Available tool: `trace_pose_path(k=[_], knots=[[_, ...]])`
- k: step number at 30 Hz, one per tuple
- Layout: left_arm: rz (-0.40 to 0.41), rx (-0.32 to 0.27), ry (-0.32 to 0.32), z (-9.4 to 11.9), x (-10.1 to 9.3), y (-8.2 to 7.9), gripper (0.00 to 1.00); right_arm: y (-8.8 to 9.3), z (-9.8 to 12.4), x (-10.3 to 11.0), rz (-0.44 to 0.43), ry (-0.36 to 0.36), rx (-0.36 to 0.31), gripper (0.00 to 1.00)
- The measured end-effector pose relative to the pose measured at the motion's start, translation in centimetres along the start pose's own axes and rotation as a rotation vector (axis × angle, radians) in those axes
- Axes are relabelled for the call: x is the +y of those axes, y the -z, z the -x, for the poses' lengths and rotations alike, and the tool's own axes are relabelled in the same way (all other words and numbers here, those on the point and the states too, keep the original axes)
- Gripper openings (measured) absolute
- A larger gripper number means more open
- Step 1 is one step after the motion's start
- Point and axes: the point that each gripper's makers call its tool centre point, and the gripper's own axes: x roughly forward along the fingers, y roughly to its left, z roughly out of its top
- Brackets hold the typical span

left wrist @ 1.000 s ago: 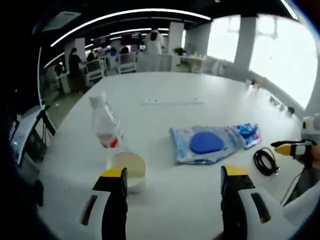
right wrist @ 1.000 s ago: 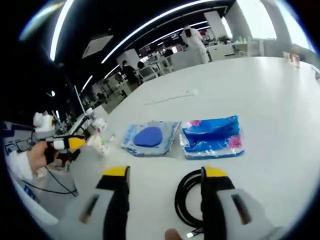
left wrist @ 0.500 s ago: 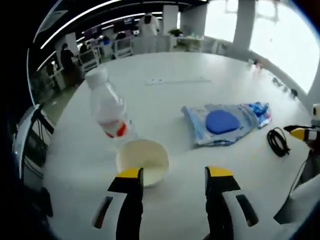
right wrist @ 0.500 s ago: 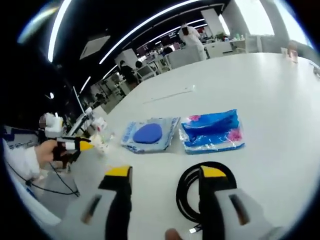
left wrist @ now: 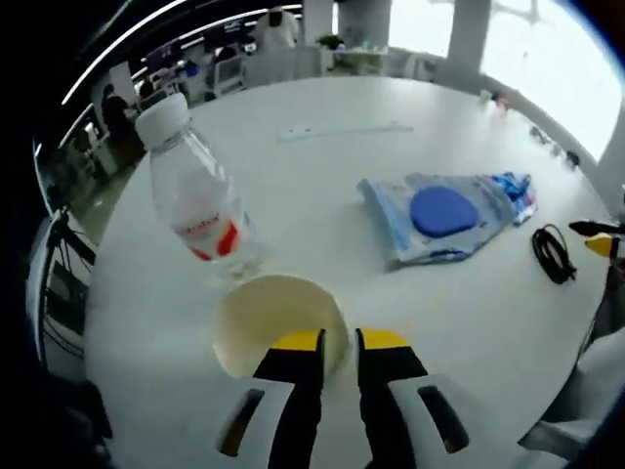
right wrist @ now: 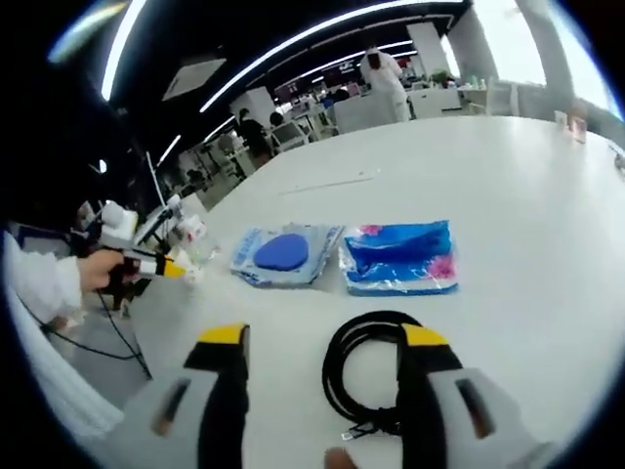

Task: Arrange the tabletop items into an orderly group along one side of the table until the central work area is clear of visible clutter.

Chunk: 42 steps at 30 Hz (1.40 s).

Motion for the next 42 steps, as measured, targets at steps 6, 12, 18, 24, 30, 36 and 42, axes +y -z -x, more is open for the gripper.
trace_pose_path(k=[6, 12, 18, 24, 30, 36, 42], knots=[[-0.028, 0.001, -0.025, 0.2, 0.2, 0.0, 0.02, 0.4, 1.4, -1.2, -0.016, 0.018, -0.003, 0.59], [-0.043, -0.024, -0.049, 1.1, 0.8, -0.9, 0.00, 0.6, 2.2, -1.7, -0.032, 0.032, -0.010, 0.59], [-0.116, -0.054, -0.055, 1.5, 0.0, -2.4, 0.00, 0.5, 2.2, -1.5, -0.046, 0.025, -0.018, 0.59], [-0.207, -0.087, -0.019, 0.9, -2.0, -5.3, 0.00, 0.5, 2.2, -1.4, -0.044, 0.015, -0.018, 0.59], [-0.241, -0.075, 0.010, -0.6, -2.4, -7.3, 0.00, 0.6, 2.5, -1.9, -0.070, 0.025, -0.024, 0.59], [-0.293, -0.038, 0.028, -1.6, -2.2, -8.2, 0.00, 1.2, 2.8, -2.6, -0.090, 0.041, -0.017, 0.58], [-0.333, -0.005, 0.055, -2.0, -2.3, -9.0, 0.00, 1.4, 2.7, -2.7, -0.111, 0.049, -0.016, 0.58]])
